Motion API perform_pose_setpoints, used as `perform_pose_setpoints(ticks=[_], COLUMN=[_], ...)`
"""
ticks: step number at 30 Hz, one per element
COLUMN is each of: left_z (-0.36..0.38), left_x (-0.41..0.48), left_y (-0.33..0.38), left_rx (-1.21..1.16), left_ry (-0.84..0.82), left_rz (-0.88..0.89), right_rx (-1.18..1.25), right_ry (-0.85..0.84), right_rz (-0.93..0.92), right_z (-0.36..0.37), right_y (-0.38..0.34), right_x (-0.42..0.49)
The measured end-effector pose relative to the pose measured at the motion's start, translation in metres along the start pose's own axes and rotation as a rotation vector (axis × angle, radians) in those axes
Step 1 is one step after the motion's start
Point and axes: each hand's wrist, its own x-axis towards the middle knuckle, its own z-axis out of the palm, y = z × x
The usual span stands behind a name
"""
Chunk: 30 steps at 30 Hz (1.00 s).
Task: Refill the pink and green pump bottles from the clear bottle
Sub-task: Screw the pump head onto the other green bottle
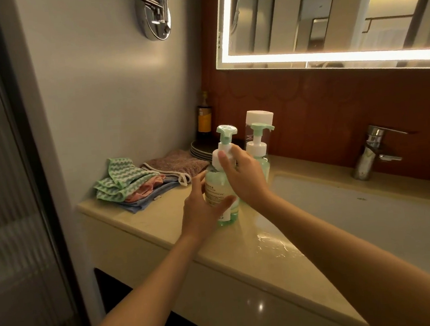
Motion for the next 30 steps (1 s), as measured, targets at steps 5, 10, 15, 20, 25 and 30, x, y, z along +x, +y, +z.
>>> perform_pose_setpoints(ticks=[5, 10, 15, 20, 25, 30], left_z=[0.001, 0.001, 0.001, 0.002, 0.002, -0.003], left_x=[-0.001, -0.002, 0.000, 0.001, 0.000, 0.006], left_y=[0.000, 0.000, -0.003, -0.002, -0.004, 0.000], left_rx=[-0.026, -0.056, -0.028, -0.017, -0.044, -0.190], left_ry=[-0.009, -0.014, 0.002, 0.000, -0.010, -0.165], left_rz=[-0.016, -0.011, 0.013, -0.003, -0.013, -0.121], right_rx=[-0.138, 0.059, -0.001, -0.191, 0.151, 0.153], right_ry=[0.130, -0.051, -0.008, 0.106, -0.127, -0.143], right_rz=[-0.018, 0.110, 0.047, -0.020, 0.156, 0.148], right_z=[-0.011, 0.006, 0.002, -0.010, -0.003, -0.003], right_y=[0.001, -0.005, -0.004, 0.006, -0.008, -0.002], right_x=[0.000, 0.016, 0.004, 0.006, 0.021, 0.019])
